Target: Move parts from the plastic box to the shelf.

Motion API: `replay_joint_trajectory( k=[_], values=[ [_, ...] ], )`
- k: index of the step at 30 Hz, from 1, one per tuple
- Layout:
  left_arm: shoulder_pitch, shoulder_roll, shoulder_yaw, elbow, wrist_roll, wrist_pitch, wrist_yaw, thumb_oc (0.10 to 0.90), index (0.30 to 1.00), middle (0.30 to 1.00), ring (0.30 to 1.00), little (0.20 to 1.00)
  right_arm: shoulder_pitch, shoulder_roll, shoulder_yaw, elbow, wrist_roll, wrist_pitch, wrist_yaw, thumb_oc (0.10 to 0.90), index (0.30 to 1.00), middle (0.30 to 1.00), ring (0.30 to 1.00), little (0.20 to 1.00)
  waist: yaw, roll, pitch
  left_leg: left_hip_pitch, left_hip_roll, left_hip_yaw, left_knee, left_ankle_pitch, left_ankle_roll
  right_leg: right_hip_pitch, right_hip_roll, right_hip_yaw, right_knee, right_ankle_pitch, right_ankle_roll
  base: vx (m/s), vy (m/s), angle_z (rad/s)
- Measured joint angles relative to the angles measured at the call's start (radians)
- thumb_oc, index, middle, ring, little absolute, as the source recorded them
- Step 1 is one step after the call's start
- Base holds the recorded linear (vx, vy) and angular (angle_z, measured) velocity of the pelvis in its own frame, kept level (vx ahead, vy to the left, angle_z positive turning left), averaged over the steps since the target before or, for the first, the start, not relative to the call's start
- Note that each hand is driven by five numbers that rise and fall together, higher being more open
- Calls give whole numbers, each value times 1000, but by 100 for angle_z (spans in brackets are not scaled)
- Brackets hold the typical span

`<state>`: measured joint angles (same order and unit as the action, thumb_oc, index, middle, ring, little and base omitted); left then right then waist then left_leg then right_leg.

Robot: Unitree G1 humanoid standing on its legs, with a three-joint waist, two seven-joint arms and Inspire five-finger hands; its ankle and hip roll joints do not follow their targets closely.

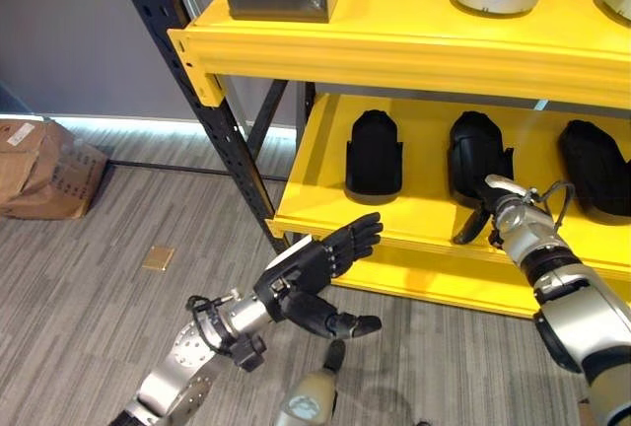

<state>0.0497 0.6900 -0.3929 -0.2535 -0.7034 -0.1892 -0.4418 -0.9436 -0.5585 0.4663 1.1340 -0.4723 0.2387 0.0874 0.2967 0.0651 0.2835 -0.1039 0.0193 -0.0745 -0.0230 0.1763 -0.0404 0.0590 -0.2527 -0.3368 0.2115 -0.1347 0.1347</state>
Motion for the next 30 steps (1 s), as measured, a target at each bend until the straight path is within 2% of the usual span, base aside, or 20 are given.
replay_joint_trajectory(
  k=[4, 18, 23, 30],
  values=[
    [0, 0, 0, 0, 0, 21, -2, 900, 1000, 1000, 1000, 1000, 0, 0, -1, 0, 0, 0, -4, 900, 1000, 1000, 1000, 1000, -4, 0, 0, 0, 0, 0, -1, 0, 0, 1, 0, 0, -2, 2, 1, 0, 0, 0],
    [-17, 2, 0, 0, -1, 21, -5, 900, 1000, 1000, 1000, 1000, 10, 0, 11, 7, -18, -2, -68, 900, 1000, 1000, 1000, 1000, -24, 1, -1, 6, -3, 10, 0, 0, 9, 20, 1, 2, -36, 25, 7, 10, 4, -1],
    [-17, 2, 0, 0, -1, 22, -5, 900, 1000, 1000, 1000, 1000, 26, -2, 12, -3, -19, -25, -101, 900, 1000, 1000, 1000, 1000, -28, 3, -2, 9, -2, 13, 0, 0, 9, 21, 1, 3, -36, 25, 7, 0, 0, 0],
    [-17, 2, 0, 0, 0, 21, -6, 900, 1000, 1000, 1000, 1000, 109, -25, 58, -166, -76, -60, -171, 900, 1000, 1000, 1000, 1000, -55, 5, -3, 10, -1, 19, -2, -2, 11, 19, 1, 19, -38, 28, 8, -10, 12, -4]
  ],
)
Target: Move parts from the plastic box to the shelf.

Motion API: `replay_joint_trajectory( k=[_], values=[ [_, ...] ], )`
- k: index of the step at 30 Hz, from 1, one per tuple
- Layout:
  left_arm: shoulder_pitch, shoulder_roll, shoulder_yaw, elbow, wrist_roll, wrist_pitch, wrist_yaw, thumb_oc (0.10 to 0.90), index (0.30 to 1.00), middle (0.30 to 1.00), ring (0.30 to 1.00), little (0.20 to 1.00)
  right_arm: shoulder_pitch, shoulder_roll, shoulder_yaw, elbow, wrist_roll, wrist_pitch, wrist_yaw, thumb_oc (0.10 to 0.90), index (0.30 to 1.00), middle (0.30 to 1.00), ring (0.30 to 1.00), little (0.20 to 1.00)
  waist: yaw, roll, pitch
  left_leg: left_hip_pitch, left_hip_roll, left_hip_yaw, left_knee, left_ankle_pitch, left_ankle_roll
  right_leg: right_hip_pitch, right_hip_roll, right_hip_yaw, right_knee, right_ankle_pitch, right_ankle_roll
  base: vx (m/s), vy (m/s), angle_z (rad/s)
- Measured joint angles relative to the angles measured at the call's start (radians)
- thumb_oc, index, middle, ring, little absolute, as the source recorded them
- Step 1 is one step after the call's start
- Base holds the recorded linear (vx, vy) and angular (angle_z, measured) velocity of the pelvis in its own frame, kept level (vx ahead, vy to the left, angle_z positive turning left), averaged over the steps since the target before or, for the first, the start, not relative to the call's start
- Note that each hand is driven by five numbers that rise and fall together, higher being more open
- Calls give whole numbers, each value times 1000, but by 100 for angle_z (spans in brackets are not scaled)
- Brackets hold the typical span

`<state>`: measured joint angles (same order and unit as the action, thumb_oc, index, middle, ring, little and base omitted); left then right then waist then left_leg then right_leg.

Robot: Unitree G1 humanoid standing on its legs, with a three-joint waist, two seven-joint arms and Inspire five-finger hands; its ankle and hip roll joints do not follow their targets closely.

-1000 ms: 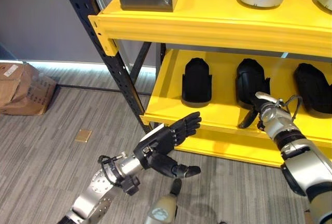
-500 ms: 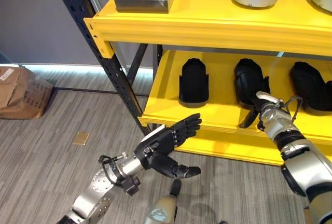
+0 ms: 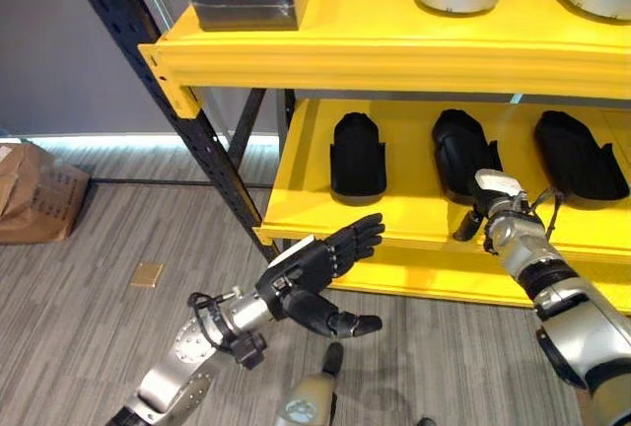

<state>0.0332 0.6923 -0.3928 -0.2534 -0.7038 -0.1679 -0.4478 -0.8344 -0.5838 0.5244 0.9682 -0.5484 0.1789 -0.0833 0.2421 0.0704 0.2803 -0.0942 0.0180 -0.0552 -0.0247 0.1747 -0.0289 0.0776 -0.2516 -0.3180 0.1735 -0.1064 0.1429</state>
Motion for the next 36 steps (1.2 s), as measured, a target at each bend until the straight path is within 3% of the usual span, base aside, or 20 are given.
replay_joint_trajectory(
  k=[6, 17, 23, 26, 29, 34, 36],
  values=[
    [1, 0, 0, 0, 0, 0, 0, 900, 1000, 1000, 1000, 1000, 11, -8, 13, -34, -1, -10, -4, 900, 1000, 1000, 1000, 1000, -13, 0, 0, 0, 0, 2, -2, -1, 1, 0, 0, 1, -4, 1, 1, 0, 0, 0],
    [32, -3, 24, 0, 0, -2, 1, 900, 1000, 1000, 1000, 1000, 155, -56, 13, -318, -11, 5, -54, 900, 1000, 1000, 1000, 1000, -50, 0, 0, 3, 1, 25, -3, 0, 6, 6, 3, 11, -34, 20, 12, -12, 13, -6],
    [29, -9, 37, 0, 0, -8, 10, 900, 1000, 1000, 1000, 1000, 219, -55, -31, -394, -7, -12, -178, 900, 1000, 1000, 1000, 1000, -75, 0, 0, 10, 8, 37, -6, -3, 5, 21, 13, 22, -68, 34, 12, -8, -15, -5],
    [47, -29, 62, 5, 2, -8, 37, 900, 1000, 1000, 1000, 1000, 313, -53, -98, -577, 2, -21, -249, 900, 1000, 1000, 1000, 1000, -82, -1, 0, 37, 23, 51, -21, -2, 1, 48, 32, 37, -110, 53, 7, -24, -27, -18],
    [68, -50, 88, 8, 3, -31, 52, 900, 1000, 1000, 1000, 1000, 373, -14, -110, -732, 4, -46, -312, 900, 1000, 1000, 1000, 1000, -116, -3, -1, 57, 42, 53, -35, -4, -9, 66, 52, 44, -132, 63, -1, -26, -1, -10],
    [99, -88, 126, 8, 10, -90, 92, 900, 1000, 1000, 1000, 1000, 540, 25, -146, -862, 39, -184, -374, 900, 1000, 1000, 1000, 1000, -140, -26, -17, 64, 58, 90, -43, -14, -9, 51, 63, 83, -142, 70, -10, -28, 1, -23],
    [116, -108, 140, 9, 14, -109, 108, 900, 1000, 1000, 1000, 1000, 600, 27, -153, -902, 91, -210, -374, 900, 1000, 1000, 1000, 1000, -156, -35, -26, 70, 62, 107, -54, -13, -9, 47, 66, 99, -158, 80, -10, -13, 3, -24]
  ],
)
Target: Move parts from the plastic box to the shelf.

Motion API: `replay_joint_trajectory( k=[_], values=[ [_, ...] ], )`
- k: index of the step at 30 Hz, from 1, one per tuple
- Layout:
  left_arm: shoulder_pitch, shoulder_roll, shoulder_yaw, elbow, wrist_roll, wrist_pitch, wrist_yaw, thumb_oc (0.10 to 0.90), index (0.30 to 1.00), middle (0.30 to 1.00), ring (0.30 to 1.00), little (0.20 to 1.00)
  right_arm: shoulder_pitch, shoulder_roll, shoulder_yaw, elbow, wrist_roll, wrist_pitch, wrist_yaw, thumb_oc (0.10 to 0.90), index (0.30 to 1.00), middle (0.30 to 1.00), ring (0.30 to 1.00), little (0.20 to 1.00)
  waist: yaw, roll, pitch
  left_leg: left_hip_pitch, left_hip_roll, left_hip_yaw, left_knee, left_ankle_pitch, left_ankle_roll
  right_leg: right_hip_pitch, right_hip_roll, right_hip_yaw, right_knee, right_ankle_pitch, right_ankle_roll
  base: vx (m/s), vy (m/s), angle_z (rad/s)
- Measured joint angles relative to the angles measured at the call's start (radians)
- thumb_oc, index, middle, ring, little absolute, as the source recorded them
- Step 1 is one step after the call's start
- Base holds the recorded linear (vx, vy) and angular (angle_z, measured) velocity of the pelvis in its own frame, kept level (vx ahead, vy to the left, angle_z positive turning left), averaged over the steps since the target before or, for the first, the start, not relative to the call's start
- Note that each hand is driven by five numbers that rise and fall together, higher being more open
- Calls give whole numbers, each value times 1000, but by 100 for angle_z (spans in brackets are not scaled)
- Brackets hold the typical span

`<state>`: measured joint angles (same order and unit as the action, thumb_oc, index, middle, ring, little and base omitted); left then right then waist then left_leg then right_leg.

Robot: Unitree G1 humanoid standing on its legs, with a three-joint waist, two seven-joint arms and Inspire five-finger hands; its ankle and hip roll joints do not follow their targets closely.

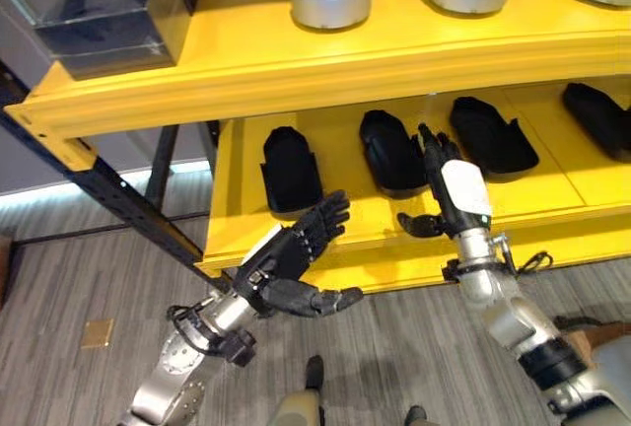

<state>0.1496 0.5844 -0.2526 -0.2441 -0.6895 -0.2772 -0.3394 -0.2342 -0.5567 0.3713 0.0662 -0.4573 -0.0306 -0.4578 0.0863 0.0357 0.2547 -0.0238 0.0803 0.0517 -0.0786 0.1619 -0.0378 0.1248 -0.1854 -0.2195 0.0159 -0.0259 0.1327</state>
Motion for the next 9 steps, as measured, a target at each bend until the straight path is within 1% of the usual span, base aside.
replay_joint_trajectory(
  k=[2, 3, 4, 7, 8, 9],
  values=[
    [15, -20, 15, 4, 9, -8, 11, 900, 1000, 1000, 1000, 1000, 60, 3, -11, -44, 43, -24, -1, 900, 1000, 1000, 1000, 1000, -12, -5, -3, 6, 2, 18, 0, -1, -1, 1, 1, 15, -17, 11, 1, -5, 3, -27],
    [32, -26, 20, 6, 10, -15, 18, 900, 1000, 1000, 1000, 1000, 115, 15, -30, -71, 84, -58, 0, 900, 1000, 1000, 1000, 1000, -15, -7, -11, 9, 3, 29, 0, -3, -5, 5, 1, 22, -29, 18, 0, -19, 8, -33],
    [55, -31, 23, 13, 13, -20, 23, 900, 1000, 1000, 1000, 1000, 172, 24, -40, -90, 136, -80, 4, 900, 1000, 1000, 1000, 1000, -46, -9, -25, 9, 3, 40, 0, -3, -6, 7, 1, 28, -46, 28, 3, -23, 8, -29],
    [94, -71, 36, 12, 31, -32, 22, 900, 1000, 1000, 1000, 1000, 297, 51, -103, -154, 203, -110, 31, 900, 1000, 1000, 1000, 1000, -73, -10, -34, 12, 5, 57, -1, -6, -7, 4, 3, 46, -58, 36, 6, -14, 0, -18],
    [109, -88, 48, 19, 31, -35, 22, 900, 1000, 1000, 1000, 1000, 336, 50, -123, -158, 240, -122, 45, 900, 1000, 1000, 1000, 1000, -95, -13, -39, 12, 7, 61, -1, -6, -7, 7, 4, 49, -69, 43, 5, -8, -9, -16],
    [109, -93, 52, 28, 31, -36, 22, 900, 1000, 1000, 1000, 1000, 355, 50, -140, -158, 270, -122, 54, 900, 1000, 1000, 1000, 1000, -104, -13, -42, 13, 8, 66, -1, -6, -7, 8, 6, 53, -76, 49, 4, -8, -12, -14]
  ],
)
